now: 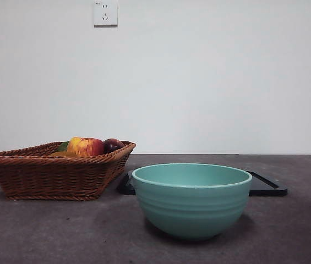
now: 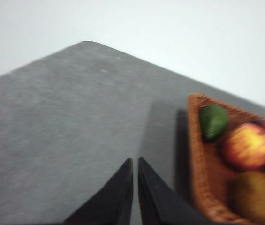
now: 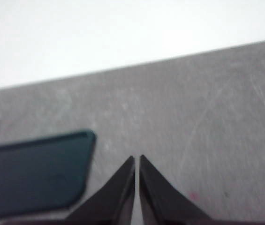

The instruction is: Pick up the wifruite, put it on the bowl, pick up the plate, put it on desk

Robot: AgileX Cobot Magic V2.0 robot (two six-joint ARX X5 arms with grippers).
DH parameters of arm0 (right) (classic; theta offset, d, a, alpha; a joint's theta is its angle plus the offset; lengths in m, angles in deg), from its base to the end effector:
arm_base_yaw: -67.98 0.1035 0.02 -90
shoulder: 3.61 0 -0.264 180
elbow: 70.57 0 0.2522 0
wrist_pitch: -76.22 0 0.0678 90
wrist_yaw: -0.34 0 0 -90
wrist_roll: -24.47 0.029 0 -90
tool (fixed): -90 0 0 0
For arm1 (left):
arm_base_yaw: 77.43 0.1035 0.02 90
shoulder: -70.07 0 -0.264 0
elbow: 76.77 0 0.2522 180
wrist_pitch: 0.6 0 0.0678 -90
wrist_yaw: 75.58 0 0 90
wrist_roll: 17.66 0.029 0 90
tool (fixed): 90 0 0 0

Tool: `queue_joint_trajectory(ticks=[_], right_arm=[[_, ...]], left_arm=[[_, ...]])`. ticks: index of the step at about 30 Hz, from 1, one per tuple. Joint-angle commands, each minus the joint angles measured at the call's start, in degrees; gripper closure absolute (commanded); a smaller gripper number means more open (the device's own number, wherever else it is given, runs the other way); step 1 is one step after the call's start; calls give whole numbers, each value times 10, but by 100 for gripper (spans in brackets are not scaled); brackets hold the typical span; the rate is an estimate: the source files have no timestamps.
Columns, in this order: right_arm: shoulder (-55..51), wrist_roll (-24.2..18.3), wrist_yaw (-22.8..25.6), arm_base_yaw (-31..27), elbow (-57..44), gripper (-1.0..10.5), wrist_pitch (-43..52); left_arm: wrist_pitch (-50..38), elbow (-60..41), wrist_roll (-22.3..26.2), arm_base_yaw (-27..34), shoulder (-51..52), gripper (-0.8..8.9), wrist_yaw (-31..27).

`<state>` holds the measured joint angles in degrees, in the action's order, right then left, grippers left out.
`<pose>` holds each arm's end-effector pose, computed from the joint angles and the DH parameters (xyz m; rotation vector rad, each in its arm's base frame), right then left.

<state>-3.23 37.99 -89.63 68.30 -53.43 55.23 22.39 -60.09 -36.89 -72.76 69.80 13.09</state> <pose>0.0940 0.0005 0.1708 0.2356 0.0741 -0.0037 0.0937 0.0083 0.1649 -0.3383 0.0962 0.1229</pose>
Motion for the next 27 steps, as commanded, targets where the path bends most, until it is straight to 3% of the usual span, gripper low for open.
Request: queue_joint_trajectory(ticks=[1, 10, 21, 27], right_arm=[[-1, 16, 0, -1, 45, 941, 6], [68, 8, -8, -1, 199, 941, -67], [230, -66, -115, -1, 412, 941, -271], [311, -111, -170, 0, 508, 941, -387]], left_arm=[[-4, 34, -36, 2, -1, 797, 11], [90, 174, -22, 2, -50, 797, 40], [257, 377, 95, 1, -190, 798, 153], [330, 462, 120, -16, -252, 798, 221]])
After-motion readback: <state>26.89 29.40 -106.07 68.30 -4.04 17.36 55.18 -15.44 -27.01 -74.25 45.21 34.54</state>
